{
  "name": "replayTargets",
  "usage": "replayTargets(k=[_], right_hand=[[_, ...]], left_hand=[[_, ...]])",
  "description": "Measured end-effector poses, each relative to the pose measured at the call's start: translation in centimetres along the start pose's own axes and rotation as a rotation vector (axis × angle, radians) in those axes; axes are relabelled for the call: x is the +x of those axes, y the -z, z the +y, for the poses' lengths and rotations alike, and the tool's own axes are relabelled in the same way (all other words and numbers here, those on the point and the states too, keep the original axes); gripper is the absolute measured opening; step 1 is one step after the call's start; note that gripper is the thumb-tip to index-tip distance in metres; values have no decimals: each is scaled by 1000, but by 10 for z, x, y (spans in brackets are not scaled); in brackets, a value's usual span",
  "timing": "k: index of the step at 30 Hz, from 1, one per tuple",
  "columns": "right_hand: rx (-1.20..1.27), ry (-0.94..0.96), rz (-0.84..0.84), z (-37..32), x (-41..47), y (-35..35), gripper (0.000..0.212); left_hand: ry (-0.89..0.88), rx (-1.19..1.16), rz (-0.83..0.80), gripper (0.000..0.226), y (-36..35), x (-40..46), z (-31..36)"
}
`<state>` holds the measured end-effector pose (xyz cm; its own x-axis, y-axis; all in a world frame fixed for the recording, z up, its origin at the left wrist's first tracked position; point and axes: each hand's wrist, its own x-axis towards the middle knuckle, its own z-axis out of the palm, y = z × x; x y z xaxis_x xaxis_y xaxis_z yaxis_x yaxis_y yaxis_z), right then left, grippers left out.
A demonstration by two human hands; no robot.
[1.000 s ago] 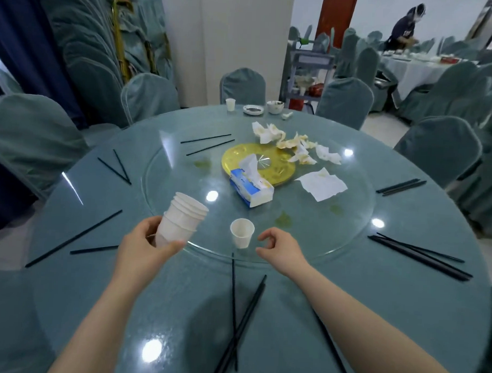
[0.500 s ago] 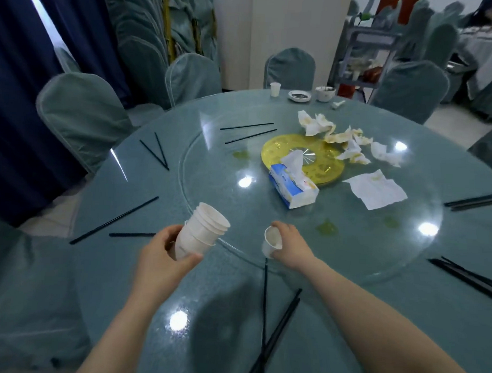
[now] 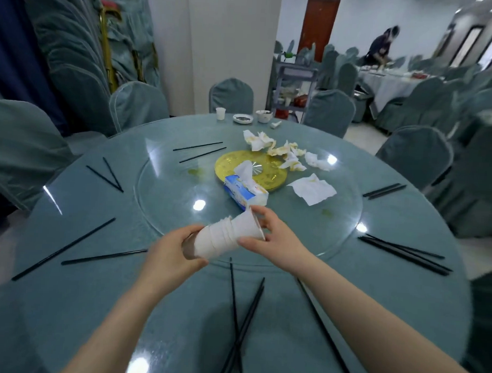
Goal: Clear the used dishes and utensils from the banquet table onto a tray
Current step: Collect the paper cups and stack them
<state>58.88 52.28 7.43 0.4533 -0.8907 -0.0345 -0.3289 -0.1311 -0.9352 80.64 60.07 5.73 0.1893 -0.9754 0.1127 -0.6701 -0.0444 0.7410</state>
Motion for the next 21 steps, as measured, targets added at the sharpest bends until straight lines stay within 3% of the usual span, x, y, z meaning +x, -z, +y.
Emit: replayTargets(k=[6,12,17,21], right_hand=[[-22,-52,68,-24,-40,32,49],[137,-43,183,-35,-98,73,34],[126,-53,392,-39,-180,134,32],[50,-70,606,-35,-277,175,17]], left_hand=[[-165,7,-120,60,3,1,47],[-258,6,-185,60,-13,-5,97],[-443,24,-251,66,-55,-22,188],[-597,3,-354,66,-104,-72,259]])
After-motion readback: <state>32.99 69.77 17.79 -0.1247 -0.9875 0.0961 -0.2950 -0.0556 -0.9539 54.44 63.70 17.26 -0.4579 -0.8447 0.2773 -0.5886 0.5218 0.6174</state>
